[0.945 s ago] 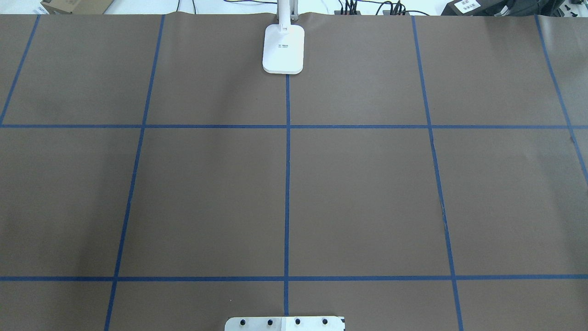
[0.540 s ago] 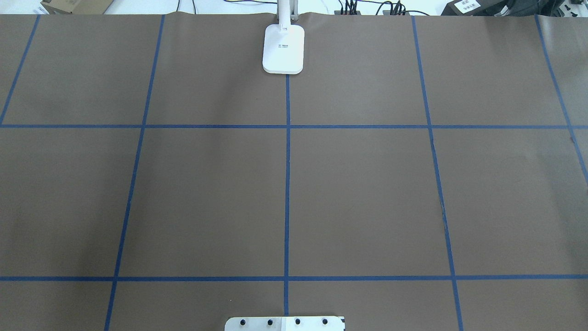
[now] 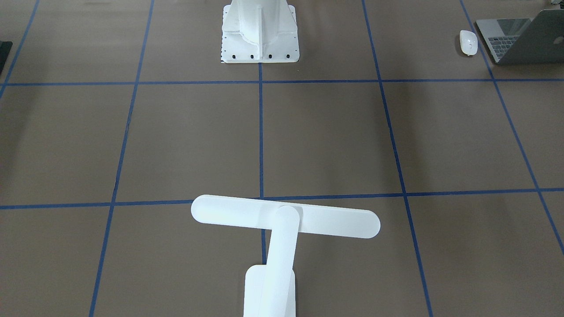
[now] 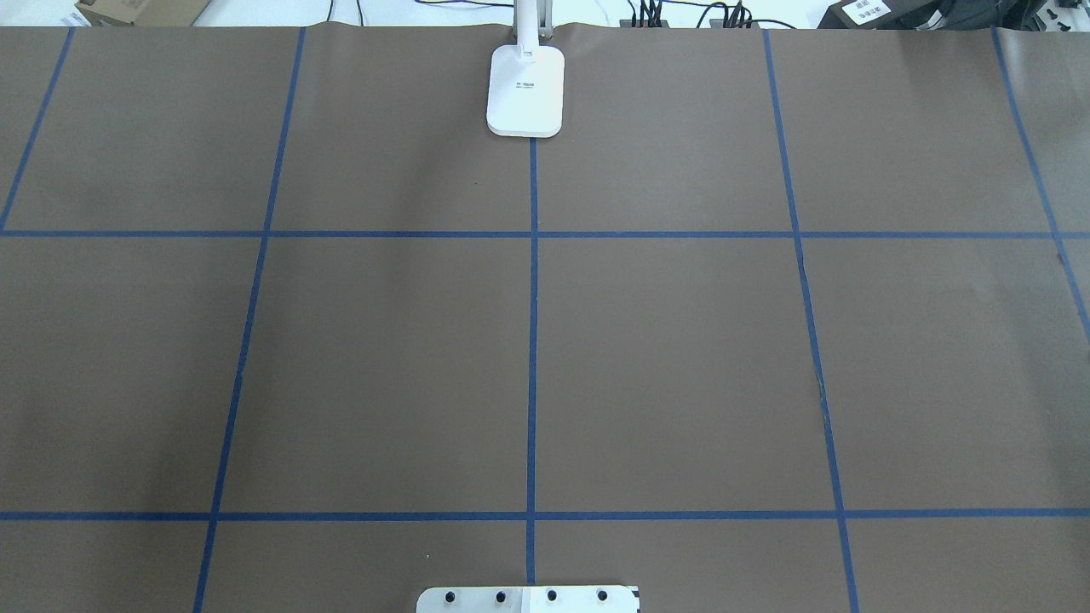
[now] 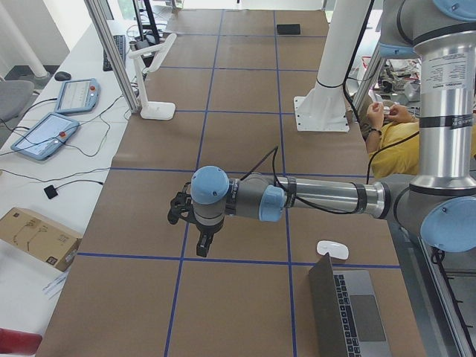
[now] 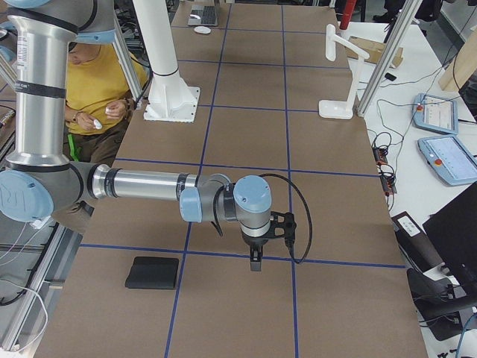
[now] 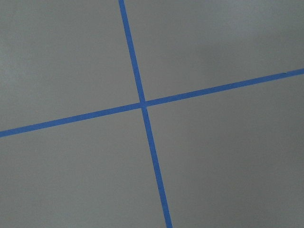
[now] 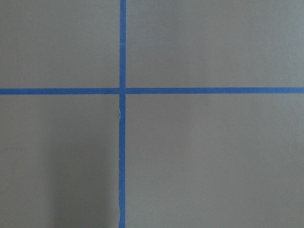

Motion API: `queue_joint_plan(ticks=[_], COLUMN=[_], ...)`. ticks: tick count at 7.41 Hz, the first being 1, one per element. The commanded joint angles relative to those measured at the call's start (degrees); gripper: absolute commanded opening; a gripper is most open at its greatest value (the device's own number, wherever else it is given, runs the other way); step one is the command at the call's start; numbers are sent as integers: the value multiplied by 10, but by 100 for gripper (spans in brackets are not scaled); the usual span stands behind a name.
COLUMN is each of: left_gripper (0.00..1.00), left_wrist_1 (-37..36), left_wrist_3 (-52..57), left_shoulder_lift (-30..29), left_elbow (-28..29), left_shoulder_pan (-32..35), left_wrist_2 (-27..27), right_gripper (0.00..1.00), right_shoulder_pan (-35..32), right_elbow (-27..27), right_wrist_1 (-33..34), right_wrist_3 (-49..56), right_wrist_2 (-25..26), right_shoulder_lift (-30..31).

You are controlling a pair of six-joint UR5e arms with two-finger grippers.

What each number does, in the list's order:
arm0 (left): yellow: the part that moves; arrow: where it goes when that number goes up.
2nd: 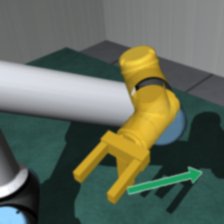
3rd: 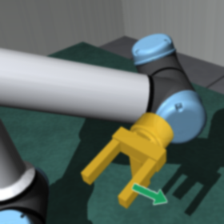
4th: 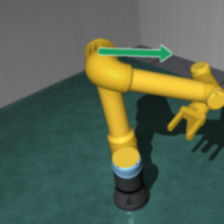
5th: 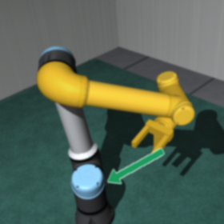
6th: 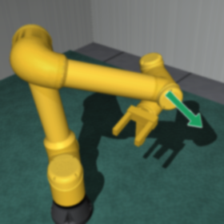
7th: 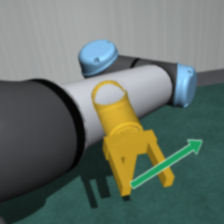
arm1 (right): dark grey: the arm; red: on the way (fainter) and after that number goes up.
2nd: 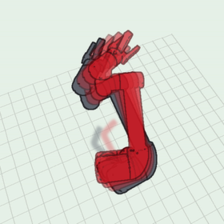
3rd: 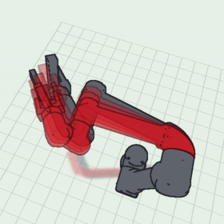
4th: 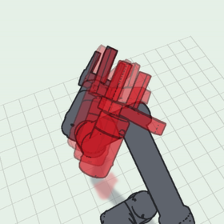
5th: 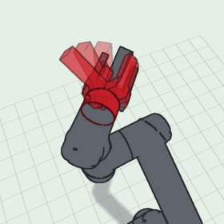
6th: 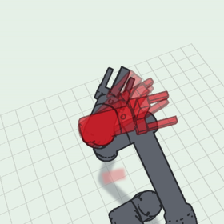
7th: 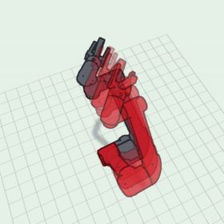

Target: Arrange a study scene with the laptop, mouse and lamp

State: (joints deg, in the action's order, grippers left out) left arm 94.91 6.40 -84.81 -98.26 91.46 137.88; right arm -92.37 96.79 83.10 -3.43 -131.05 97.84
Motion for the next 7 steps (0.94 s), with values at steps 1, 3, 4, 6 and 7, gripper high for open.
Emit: queue_joint_plan(ticks=[1, 3, 4, 6, 7], left_gripper=[100, 100, 100, 100, 100], left_wrist_1=[5, 16, 4, -34, -107], left_wrist_3=[9, 45, 21, -51, -89], left_shoulder_lift=[2, 8, 7, 7, 1], left_elbow=[12, 4, 19, 17, 11], left_shoulder_pan=[19, 29, 33, 58, 74], left_wrist_2=[-58, -147, -127, -119, -119], right_gripper=[100, 100, 100, 100, 100], right_shoulder_pan=[0, 0, 0, 1, 0], right_elbow=[-1, -5, -5, -5, -5], right_wrist_1=[0, 0, 0, 0, 0], right_wrist_3=[0, 0, 0, 0, -1], right_wrist_2=[0, 0, 0, 0, 0], right_shoulder_lift=[1, 1, 1, 2, 2])
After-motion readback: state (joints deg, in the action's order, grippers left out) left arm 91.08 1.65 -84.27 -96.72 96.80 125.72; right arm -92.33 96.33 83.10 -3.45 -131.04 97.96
